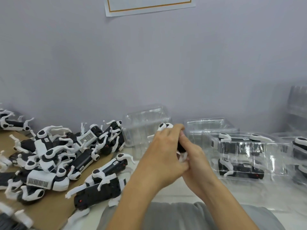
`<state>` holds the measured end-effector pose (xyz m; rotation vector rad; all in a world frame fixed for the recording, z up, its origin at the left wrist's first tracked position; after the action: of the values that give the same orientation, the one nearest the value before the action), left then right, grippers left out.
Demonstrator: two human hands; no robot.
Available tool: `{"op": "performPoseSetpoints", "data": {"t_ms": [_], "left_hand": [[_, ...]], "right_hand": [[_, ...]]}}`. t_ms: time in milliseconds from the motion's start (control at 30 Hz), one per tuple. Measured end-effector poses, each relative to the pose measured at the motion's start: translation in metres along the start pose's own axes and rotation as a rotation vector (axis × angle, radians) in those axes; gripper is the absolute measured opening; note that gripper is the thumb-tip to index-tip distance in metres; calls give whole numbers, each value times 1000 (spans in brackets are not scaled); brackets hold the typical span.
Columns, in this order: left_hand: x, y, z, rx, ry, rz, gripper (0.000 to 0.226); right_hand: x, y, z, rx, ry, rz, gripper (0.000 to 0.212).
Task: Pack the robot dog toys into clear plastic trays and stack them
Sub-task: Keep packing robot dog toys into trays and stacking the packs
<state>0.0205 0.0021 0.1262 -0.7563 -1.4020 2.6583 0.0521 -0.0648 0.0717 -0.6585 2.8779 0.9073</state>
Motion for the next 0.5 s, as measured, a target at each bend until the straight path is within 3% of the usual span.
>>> {"op": "performPoseSetpoints", "data": {"t_ms": [67,133,233,333,400,500], "left_hand": [[1,-4,-4,180,-1,-66,48],[1,-16,-12,348,-16,-35,35],[4,-40,-34,353,-96,207,20],[11,-51,-63,337,-287,377,15],[13,-45,-79,493,-398,364,13],[14,-25,-89,924,-520,265,20]], "right_hand": [[0,-14,0,6,5,88,48],[-1,-22,-3,16,2,128,49],[0,-22,-6,-27,17,123,45],[1,-21,-3,-26,52,110,44],[1,-18,0,-37,88,94,43],[2,-12,4,-108,136,42,50]]}}
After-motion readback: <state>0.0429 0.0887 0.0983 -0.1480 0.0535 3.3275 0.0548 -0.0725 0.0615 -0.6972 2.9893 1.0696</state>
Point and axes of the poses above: each hand's wrist, its own x-axis away from the middle knuckle, its own y-axis out of the palm, z = x × y, the point moved 7 cm from there along -x, towards the middle knuckle, and after that the axes turned 6 degrees about -z, right-handed, at the moved point
